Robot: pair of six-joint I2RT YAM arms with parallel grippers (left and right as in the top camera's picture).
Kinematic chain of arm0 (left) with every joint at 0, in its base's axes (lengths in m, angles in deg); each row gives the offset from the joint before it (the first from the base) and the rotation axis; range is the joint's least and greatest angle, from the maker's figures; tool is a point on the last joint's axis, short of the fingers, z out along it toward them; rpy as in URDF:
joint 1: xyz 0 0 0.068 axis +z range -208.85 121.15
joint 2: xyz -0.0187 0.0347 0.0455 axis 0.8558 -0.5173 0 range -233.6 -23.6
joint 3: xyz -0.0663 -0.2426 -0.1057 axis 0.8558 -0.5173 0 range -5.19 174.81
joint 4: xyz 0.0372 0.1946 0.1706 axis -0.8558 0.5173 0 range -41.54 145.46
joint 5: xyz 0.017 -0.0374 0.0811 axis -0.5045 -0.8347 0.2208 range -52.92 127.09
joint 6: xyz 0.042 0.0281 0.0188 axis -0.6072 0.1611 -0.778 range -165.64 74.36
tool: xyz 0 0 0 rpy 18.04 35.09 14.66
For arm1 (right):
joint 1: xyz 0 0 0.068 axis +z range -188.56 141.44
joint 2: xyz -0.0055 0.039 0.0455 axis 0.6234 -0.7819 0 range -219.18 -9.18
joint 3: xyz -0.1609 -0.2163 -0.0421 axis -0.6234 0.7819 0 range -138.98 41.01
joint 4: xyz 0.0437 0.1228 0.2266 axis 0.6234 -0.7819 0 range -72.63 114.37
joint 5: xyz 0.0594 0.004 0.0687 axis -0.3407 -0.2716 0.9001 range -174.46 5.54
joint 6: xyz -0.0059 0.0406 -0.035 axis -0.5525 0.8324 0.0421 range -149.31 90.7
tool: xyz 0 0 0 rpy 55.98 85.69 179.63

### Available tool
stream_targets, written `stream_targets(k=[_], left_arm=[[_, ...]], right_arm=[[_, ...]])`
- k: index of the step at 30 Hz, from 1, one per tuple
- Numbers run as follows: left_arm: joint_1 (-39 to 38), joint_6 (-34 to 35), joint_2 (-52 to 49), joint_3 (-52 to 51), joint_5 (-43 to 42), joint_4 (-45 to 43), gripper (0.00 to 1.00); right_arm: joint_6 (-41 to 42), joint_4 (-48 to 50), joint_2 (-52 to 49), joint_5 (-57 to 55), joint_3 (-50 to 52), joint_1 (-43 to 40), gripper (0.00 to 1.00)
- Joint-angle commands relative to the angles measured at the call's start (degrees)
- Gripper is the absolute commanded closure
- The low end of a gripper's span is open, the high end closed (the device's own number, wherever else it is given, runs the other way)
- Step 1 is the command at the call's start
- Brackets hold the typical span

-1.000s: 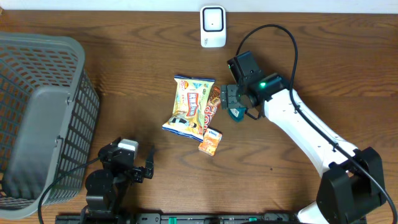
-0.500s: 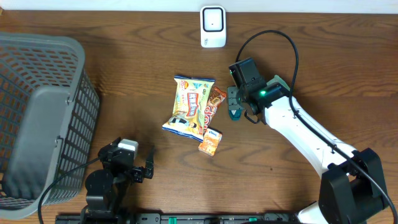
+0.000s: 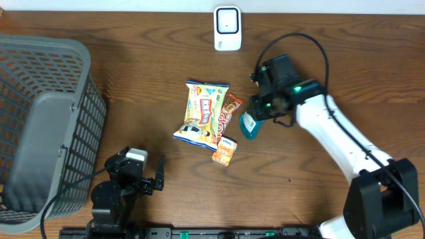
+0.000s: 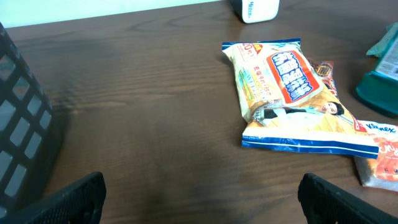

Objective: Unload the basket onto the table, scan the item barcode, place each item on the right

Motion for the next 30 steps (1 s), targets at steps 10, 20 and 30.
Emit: stream_targets(k=[10, 20, 30], left_arm=[[-0.13, -0.81, 0.39, -0.72, 0.20, 1.22, 0.01], [-0.13, -0.81, 0.39, -0.72, 0.20, 1.22, 0.02], [-0.13, -0.81, 0.39, -0.72, 0.20, 1.22, 0.02]], right_arm=[[-17.25, -0.90, 0.94, 53.72, -3.63, -12.61, 0.88], [-20.61, -0.90, 0.94, 73.44, -3.63, -12.57, 0.91], [-20.57, -1.16, 0.94, 73.50, -3.63, -12.37, 0.91]])
